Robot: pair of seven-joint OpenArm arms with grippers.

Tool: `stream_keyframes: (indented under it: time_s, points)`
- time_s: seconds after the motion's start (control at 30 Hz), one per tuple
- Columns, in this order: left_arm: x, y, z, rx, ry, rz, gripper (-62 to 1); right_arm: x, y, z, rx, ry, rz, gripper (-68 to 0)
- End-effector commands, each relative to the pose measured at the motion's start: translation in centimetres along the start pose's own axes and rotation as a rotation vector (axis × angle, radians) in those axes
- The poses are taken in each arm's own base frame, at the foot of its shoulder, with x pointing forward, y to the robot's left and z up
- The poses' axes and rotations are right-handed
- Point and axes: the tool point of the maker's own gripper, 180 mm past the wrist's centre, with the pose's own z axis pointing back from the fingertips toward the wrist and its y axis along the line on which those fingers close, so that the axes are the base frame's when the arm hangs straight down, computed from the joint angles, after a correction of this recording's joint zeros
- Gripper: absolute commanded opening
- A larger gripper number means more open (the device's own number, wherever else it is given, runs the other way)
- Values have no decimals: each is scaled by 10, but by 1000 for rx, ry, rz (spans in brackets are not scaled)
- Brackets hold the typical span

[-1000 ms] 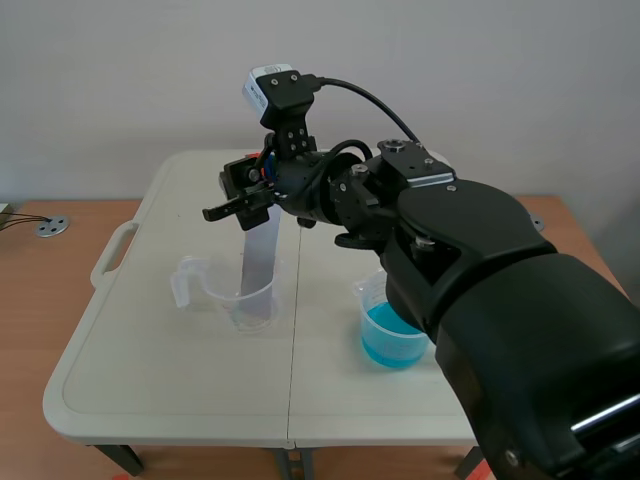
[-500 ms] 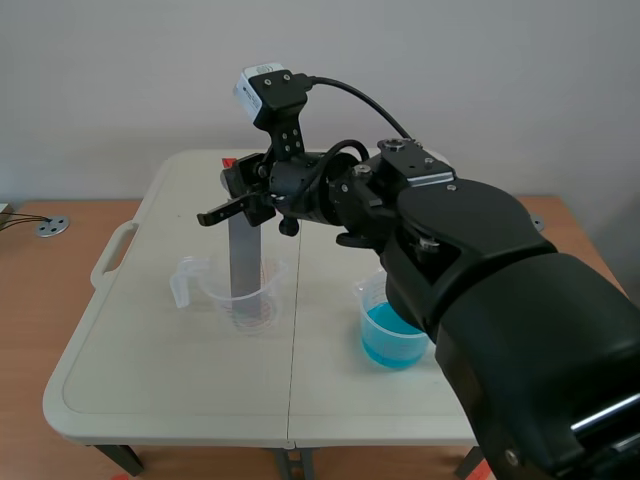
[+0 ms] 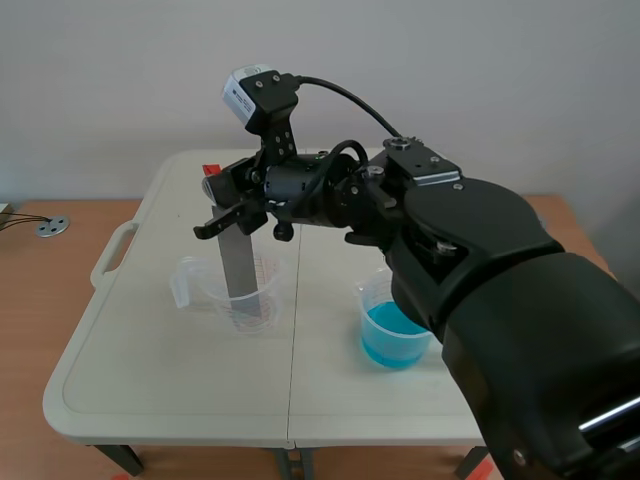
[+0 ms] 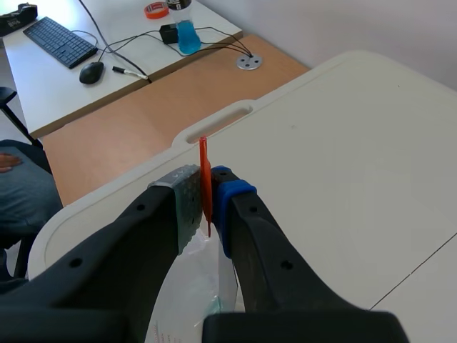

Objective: Hold the metal plate by the orange handle, dip it into the blue solution, take it out and point at it, then put the plate back in the beaker on the left.
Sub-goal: 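Lift the metal plate out of the left beaker, then move the plate over the blue solution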

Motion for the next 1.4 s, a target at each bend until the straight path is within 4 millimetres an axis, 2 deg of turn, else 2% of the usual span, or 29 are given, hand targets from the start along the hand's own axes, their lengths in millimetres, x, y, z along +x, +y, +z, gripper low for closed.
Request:
stream_keyframes:
  time_s: [0.0,0.27,0.6,1.0,1.37]
  points:
    - [9,-4,-1,-11,-31,0,-591,32,-5,3,-5,-75,52,-664]
    - [9,-4,-1,-11,-30,0,-591,62,3,16,44,-131,154,-665]
    - [9,-4,-1,-10,-30,0,-591,83,14,36,69,-169,256,-665]
    - [9,-4,-1,-11,-31,0,-591,114,33,73,54,-229,415,-665]
    - [9,-4,-1,-11,-31,0,-591,144,32,122,7,-296,464,-665]
